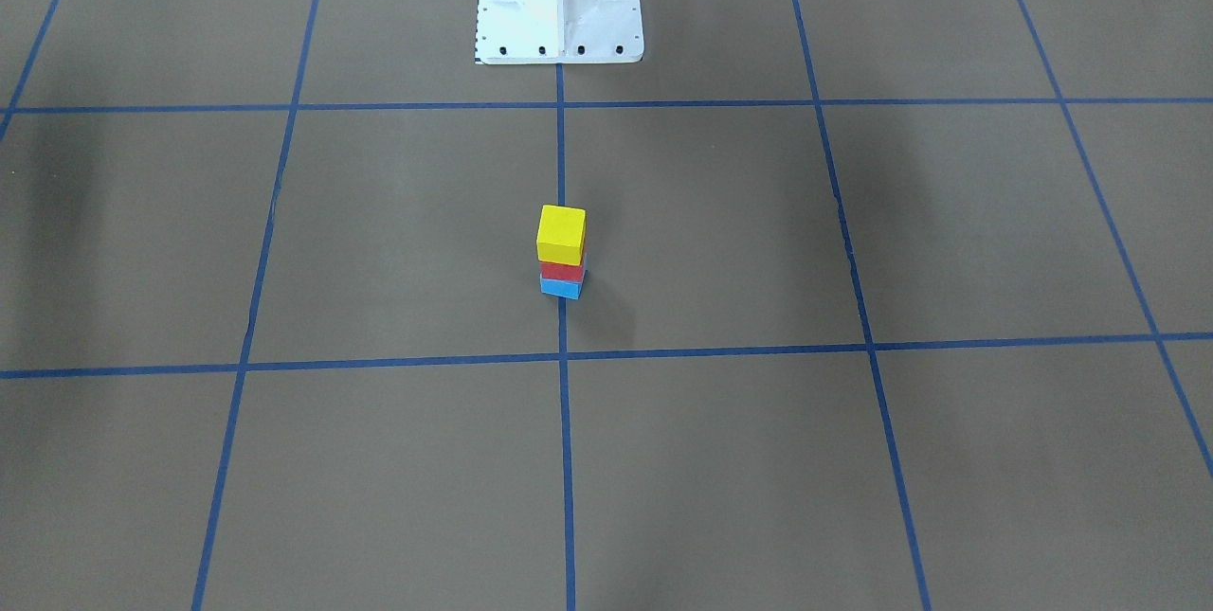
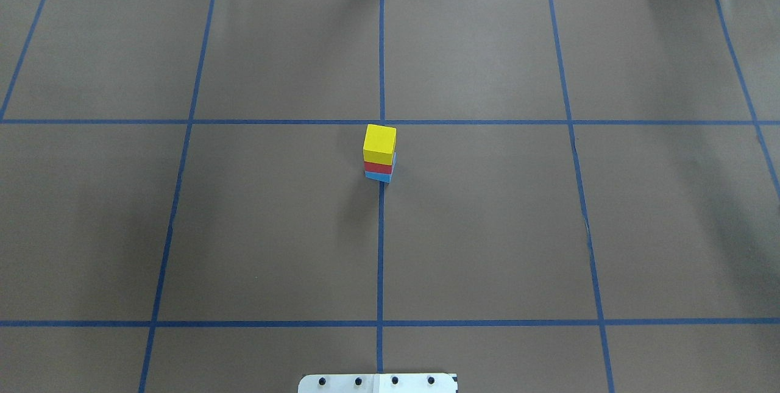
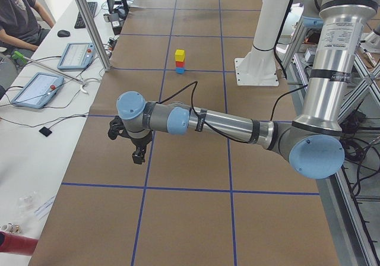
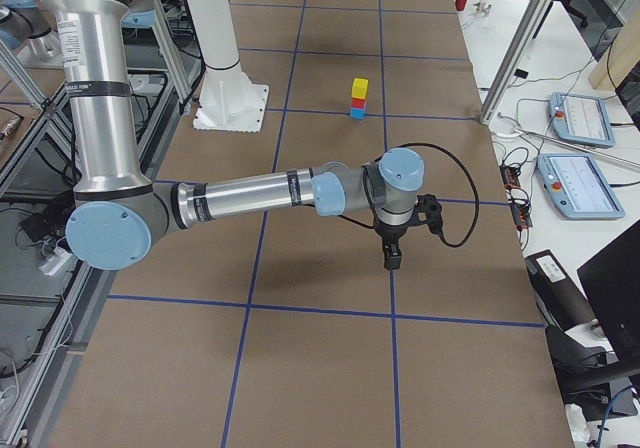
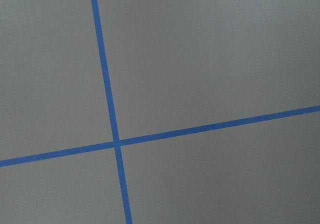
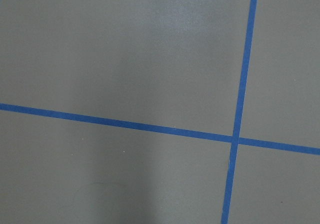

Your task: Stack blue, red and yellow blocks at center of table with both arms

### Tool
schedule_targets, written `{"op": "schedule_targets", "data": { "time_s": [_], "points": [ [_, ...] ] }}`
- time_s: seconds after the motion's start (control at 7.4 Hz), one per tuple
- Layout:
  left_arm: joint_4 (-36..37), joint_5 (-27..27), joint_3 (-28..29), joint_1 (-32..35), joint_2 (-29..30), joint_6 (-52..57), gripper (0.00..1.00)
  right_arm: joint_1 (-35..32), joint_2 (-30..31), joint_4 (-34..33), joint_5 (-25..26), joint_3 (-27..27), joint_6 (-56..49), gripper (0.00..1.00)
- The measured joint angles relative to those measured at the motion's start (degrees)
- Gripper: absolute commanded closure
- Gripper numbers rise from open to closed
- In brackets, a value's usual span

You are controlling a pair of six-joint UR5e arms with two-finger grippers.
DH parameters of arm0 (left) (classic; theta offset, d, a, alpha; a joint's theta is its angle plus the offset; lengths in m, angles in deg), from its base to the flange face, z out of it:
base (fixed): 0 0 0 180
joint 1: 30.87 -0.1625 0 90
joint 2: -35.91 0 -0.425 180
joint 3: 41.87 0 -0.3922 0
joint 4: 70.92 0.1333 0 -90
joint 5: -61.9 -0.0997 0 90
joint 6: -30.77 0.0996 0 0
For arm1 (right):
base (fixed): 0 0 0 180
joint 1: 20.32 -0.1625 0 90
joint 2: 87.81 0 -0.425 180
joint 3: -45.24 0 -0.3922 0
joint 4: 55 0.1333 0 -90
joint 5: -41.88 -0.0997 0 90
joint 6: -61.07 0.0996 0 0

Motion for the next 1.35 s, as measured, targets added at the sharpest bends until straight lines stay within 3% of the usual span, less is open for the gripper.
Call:
{"op": "schedule_targets", "data": {
  "time_s": [1.35],
  "points": [
    [-0.9, 0.1, -0.6, -0.4, -0.3, 0.2, 0.00, 0.0, 1.2, 0.6, -0.5, 0.3, 0.0, 0.00]
  ]
}}
